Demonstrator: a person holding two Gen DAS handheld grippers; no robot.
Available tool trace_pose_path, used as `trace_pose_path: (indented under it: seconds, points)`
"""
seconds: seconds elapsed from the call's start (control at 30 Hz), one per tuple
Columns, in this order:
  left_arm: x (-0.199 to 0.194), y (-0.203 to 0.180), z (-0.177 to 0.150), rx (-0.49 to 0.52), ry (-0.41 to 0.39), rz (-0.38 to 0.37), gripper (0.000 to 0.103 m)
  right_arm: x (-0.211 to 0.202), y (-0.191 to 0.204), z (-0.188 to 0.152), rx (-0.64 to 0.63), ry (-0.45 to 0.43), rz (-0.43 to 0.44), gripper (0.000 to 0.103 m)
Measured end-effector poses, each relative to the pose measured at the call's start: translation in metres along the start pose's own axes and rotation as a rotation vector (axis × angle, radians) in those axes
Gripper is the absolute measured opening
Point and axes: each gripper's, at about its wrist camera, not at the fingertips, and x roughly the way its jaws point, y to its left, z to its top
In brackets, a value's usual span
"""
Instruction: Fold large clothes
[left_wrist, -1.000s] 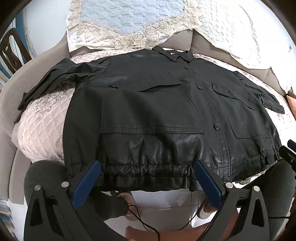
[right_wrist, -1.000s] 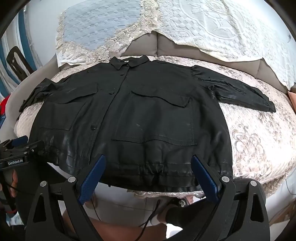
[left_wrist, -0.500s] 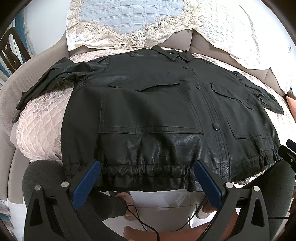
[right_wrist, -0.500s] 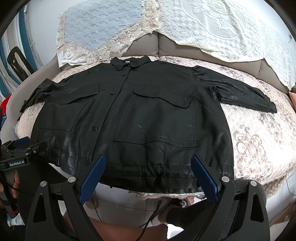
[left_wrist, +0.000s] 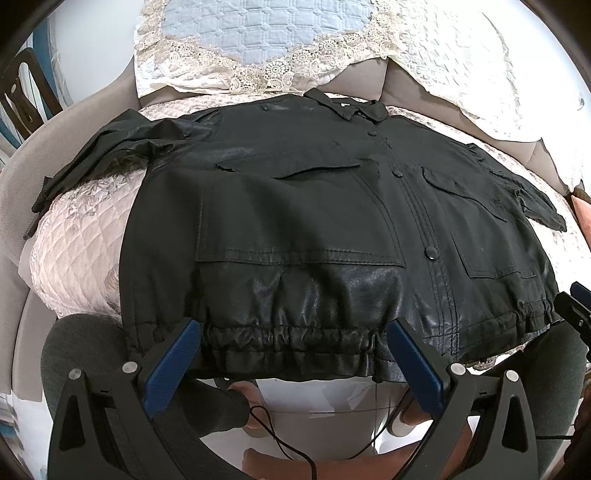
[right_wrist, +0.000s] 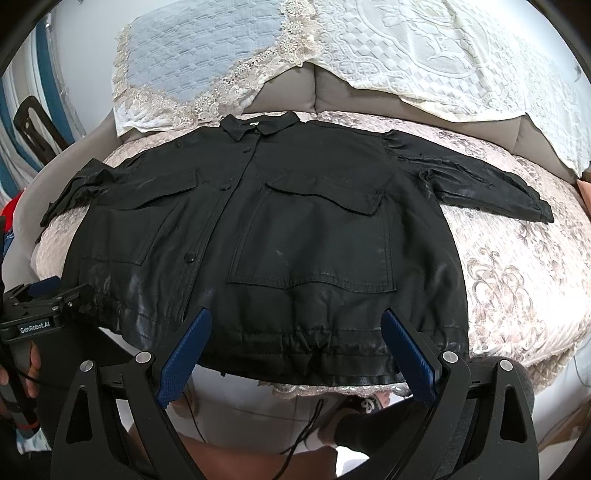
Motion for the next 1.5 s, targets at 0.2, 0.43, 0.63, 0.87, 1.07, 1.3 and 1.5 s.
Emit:
trace_pose_path:
  seconds: [0.2, 0.43, 0.63, 0.87, 1.07, 1.3, 1.5]
  points:
    - [0.0, 0.0, 0.0, 0.01, -0.025, 0.008, 0.102, 0.002, -0.001, -0.001, 0.003, 0.003, 0.0, 0.094]
    - [0.0, -0.003, -0.002, 0.016, -0.024, 0.019, 0.102, 0.001, 0.001, -0.001, 0.001, 0.001, 0.002, 0.094]
    - [0.001, -0.003, -0.002, 0.005, 0.044, 0.019, 0.102, 0.002, 0.002, -0.001, -0.001, 0.0, 0.004, 0.094]
    - [0.0, -0.001, -0.001, 0.001, 0.036, 0.02, 0.102, 0.002, 0.005, 0.0, -0.006, 0.001, 0.004, 0.094]
    - [-0.001, 0.0, -0.001, 0.001, 0.025, 0.026, 0.102, 0.002, 0.008, 0.001, -0.013, -0.005, 0.007, 0.094]
    - [-0.002, 0.001, -0.001, 0.001, 0.014, 0.027, 0.102, 0.001, 0.011, 0.003, -0.017, -0.021, 0.028, 0.094]
    - [-0.002, 0.005, -0.001, -0.006, 0.002, 0.017, 0.102, 0.002, 0.014, 0.003, -0.022, -0.022, 0.042, 0.094]
